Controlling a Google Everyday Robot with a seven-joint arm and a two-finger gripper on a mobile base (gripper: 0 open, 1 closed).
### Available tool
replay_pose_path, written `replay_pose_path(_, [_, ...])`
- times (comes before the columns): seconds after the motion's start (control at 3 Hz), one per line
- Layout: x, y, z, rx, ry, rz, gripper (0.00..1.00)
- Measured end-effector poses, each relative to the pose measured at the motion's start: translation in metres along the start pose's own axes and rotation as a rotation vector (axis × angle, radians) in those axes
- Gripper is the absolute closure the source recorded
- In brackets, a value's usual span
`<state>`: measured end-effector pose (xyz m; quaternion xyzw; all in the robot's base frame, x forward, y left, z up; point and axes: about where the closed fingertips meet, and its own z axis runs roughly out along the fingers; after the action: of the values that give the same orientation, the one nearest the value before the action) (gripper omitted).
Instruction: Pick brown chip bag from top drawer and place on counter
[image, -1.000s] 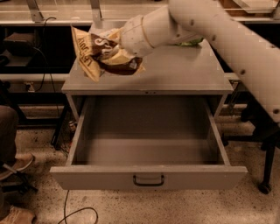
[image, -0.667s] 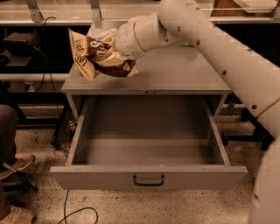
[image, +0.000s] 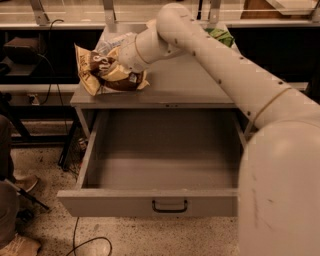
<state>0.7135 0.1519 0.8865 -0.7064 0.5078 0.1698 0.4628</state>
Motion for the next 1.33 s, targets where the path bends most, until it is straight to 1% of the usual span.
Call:
replay_pose_path(0.33, [0.008,-0.008,0.019,-0.025,0.036,0.002,0.82])
replay_pose_path(0.67, [0.011,-0.015,0.031,-0.052,0.064,0.001,0.6])
replay_pose_path(1.33, [0.012,-0.016,0.037,-0.065,0.072,0.002,0.12])
